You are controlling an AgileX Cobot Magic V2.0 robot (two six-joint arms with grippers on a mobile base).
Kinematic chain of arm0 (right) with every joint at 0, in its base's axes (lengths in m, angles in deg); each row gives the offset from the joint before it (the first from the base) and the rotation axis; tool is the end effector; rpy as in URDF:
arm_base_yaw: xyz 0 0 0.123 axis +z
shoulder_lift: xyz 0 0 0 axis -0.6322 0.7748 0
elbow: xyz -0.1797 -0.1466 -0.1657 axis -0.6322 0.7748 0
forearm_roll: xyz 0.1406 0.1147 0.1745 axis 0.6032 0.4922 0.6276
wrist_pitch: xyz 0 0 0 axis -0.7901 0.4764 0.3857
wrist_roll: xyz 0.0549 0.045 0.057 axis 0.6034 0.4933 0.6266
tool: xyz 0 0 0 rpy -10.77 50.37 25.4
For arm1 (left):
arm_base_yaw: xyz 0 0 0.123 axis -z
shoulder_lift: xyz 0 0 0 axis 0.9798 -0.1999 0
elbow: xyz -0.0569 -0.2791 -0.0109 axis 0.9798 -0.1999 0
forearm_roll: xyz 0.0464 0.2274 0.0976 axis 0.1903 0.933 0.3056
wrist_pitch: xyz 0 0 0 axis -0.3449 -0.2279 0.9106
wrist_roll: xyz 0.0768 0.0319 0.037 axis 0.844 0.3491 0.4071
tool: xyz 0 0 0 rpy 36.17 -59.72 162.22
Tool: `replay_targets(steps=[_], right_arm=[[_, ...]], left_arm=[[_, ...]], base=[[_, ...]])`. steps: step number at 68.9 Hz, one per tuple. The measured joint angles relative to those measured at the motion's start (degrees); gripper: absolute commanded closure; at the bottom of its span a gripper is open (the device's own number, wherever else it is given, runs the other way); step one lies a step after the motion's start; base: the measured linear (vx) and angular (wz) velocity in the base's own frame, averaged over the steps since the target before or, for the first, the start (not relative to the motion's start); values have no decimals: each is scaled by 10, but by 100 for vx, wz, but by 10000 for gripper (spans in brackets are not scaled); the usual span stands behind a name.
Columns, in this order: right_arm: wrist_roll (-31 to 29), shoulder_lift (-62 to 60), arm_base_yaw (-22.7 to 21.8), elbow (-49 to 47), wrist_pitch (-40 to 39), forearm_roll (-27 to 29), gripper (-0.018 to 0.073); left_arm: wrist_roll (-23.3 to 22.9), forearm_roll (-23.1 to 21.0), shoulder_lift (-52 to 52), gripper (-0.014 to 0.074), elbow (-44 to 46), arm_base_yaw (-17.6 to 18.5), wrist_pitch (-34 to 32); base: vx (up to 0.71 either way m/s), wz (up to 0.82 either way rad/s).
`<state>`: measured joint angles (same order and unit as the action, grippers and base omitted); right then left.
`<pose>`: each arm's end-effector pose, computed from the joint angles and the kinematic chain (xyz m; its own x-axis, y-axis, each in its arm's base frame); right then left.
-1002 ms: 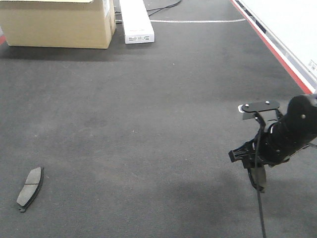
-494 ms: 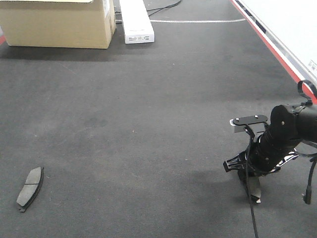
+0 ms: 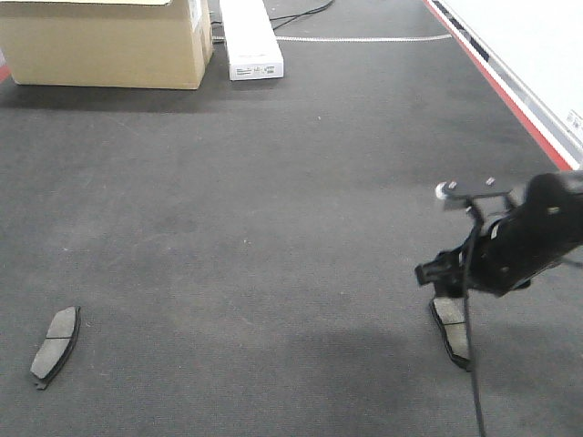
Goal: Move and align brake pads A on conveyor
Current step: 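Lower the right gripper and release its brake pad on the belt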
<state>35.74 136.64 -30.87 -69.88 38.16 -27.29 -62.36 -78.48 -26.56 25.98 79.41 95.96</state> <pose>0.3198 0.0493 0.2216 -0.9023 -0.1469 -0.4053 -0.1686 0.9855 0.0180 0.0547 -0.0070 0.2956 -0.4421 0.0096 -0.8969 0.0764 0.9967 -0.0270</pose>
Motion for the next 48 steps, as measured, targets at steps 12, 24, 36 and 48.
replay_targets(steps=[12,24,36,48], right_arm=[[0,-143,1,67,-27,7,130],[0,-293,1,146,-40,7,130],[-1,-432,1,207,-39,7,130],[-11,-563,1,269,-40,7,137]], left_arm=[[0,0,0,171,0,0,0],[0,0,0,171,0,0,0],[0,0,0,171,0,0,0],[0,0,0,171,0,0,0]], base=[[0,0],[0,0],[0,0],[0,0]])
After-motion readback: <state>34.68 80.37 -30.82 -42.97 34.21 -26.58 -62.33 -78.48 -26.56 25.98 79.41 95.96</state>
